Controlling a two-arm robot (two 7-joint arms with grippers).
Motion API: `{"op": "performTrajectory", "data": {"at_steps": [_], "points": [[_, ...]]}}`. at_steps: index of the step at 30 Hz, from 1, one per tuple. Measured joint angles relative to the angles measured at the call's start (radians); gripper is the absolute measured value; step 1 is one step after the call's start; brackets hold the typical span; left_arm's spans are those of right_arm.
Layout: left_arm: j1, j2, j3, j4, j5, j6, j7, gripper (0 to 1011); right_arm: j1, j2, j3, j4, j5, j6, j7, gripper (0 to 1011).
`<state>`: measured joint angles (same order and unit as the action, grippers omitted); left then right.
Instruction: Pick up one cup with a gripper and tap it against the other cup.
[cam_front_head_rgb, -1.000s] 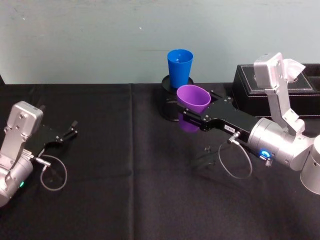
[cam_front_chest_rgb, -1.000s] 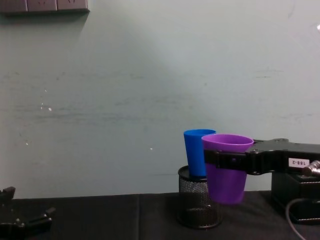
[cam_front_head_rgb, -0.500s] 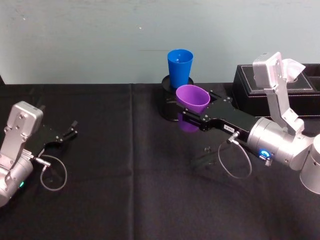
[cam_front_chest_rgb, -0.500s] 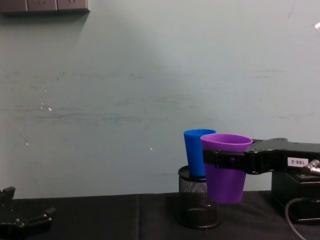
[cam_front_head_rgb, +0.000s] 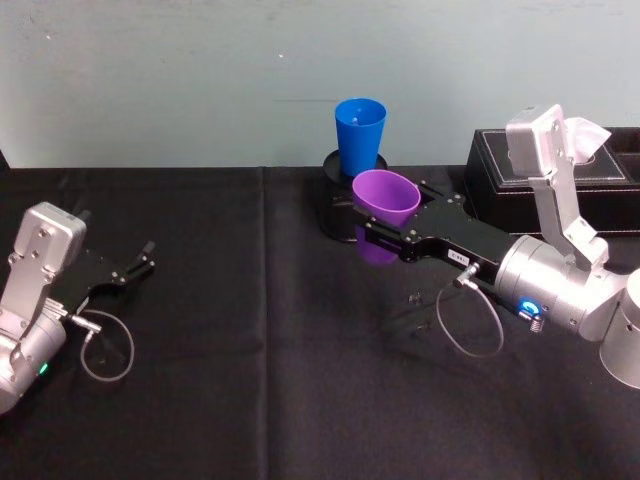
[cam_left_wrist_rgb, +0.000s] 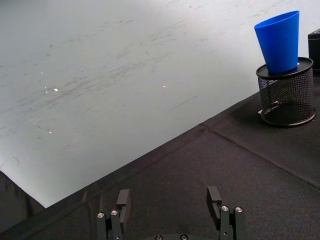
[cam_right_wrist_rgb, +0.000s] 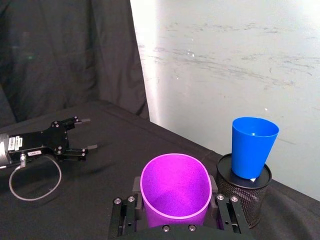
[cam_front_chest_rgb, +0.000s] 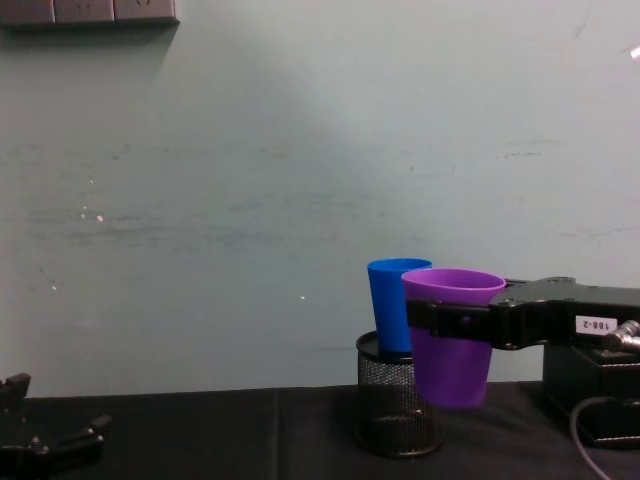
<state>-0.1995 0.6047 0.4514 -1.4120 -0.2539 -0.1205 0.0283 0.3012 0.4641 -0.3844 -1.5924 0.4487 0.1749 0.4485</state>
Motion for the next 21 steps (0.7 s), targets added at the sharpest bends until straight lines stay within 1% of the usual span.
{"op": "performTrajectory", "data": {"at_steps": [21], "points": [[0.0,0.0,0.0,0.0,0.0,0.0,0.0,1000,0.0,0.0,0.0,0.0,-0.001,-0.001,0.001,721]]}}
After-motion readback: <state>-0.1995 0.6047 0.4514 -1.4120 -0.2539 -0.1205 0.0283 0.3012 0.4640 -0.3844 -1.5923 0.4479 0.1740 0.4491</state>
